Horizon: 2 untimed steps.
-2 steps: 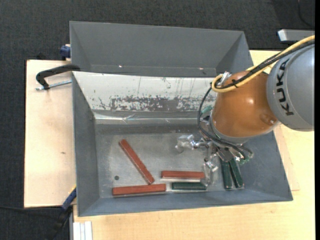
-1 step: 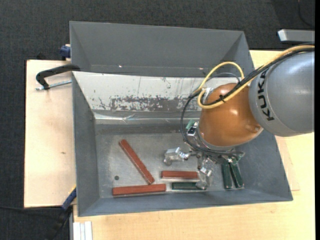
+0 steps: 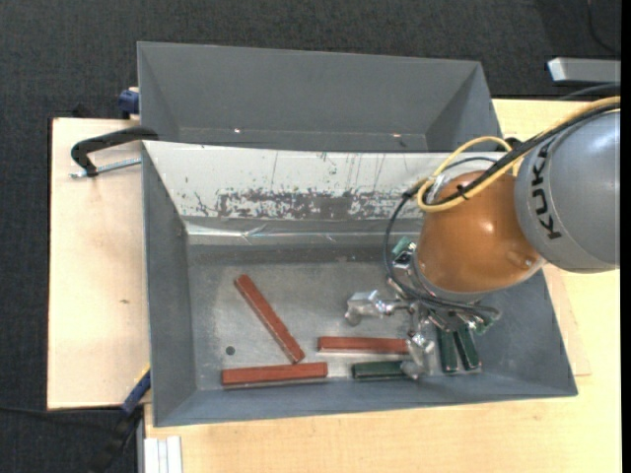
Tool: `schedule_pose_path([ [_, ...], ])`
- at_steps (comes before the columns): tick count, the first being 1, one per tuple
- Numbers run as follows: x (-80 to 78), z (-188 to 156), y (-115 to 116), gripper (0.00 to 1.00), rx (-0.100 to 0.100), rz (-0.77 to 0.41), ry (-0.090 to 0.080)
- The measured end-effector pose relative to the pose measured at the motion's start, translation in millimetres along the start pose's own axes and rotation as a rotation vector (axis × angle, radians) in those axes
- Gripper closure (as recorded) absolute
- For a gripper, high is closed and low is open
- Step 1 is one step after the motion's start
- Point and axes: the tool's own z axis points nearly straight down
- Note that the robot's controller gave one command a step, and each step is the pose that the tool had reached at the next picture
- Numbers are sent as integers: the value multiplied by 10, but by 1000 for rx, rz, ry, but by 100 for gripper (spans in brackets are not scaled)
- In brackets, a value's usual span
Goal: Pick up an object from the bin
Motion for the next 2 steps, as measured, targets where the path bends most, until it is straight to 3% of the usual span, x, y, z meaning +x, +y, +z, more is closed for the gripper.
schedule_pose_path([
  [1,-295,-21,313,0,3,67,0],
  [2,-433,-15,471,0,-3,13,-5],
])
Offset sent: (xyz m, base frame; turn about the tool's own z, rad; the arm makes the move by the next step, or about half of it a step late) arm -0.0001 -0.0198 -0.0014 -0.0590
